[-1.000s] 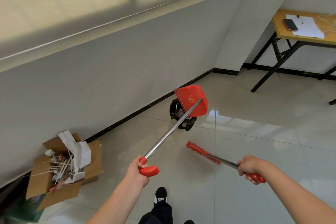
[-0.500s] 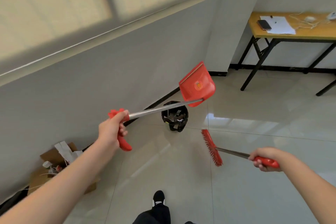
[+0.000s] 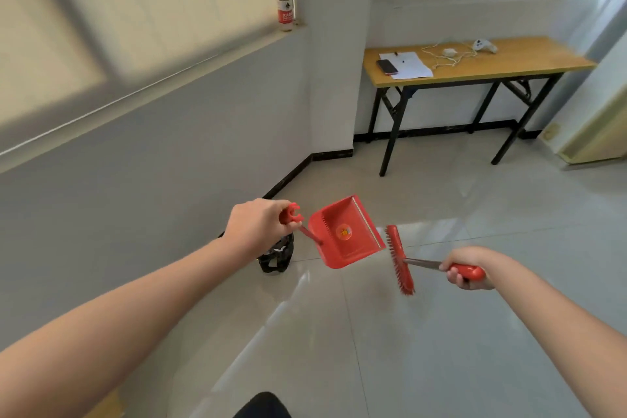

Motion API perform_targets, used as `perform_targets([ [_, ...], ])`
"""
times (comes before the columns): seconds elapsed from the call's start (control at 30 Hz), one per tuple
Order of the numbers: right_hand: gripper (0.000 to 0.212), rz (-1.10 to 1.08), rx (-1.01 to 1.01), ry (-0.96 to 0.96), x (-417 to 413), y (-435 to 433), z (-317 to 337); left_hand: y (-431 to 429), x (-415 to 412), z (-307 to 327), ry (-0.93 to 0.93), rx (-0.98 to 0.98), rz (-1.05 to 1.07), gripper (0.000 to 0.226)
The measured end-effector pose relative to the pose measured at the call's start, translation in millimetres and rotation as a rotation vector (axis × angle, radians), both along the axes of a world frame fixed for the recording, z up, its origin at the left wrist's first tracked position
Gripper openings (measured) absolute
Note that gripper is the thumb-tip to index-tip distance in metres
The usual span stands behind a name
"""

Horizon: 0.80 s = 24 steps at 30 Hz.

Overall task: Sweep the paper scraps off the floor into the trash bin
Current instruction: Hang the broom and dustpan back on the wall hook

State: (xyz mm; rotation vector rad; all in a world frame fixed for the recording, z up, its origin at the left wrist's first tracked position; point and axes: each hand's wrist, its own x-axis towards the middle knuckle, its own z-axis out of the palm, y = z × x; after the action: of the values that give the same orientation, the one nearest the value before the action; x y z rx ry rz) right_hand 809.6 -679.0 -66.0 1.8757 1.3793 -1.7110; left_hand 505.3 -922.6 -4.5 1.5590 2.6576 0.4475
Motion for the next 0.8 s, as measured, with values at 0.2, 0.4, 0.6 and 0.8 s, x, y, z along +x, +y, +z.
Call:
perform_targets([
  [0.2, 0.015, 0.01, 0.031, -0.03, 0, 28, 12, 60, 13, -37, 0.148, -0.06, -0.202, 0.033],
  [0.4, 0.016, -0.014, -0.039, -0.001, -50, 79, 10, 127, -16, -67, 0.246, -0.069, -0.4, 0.022],
  [0.6, 0.017, -0.1, -0.133, 0.038, -126, 146, -3, 219, -63, -106, 0.226, -0.121, -0.465, 0.026],
  [0.8, 0.018, 0.126, -0.17, -0.087, -227, 219, 17, 298, -125, -138, 0.138, -0.2, -0.519, 0.015],
])
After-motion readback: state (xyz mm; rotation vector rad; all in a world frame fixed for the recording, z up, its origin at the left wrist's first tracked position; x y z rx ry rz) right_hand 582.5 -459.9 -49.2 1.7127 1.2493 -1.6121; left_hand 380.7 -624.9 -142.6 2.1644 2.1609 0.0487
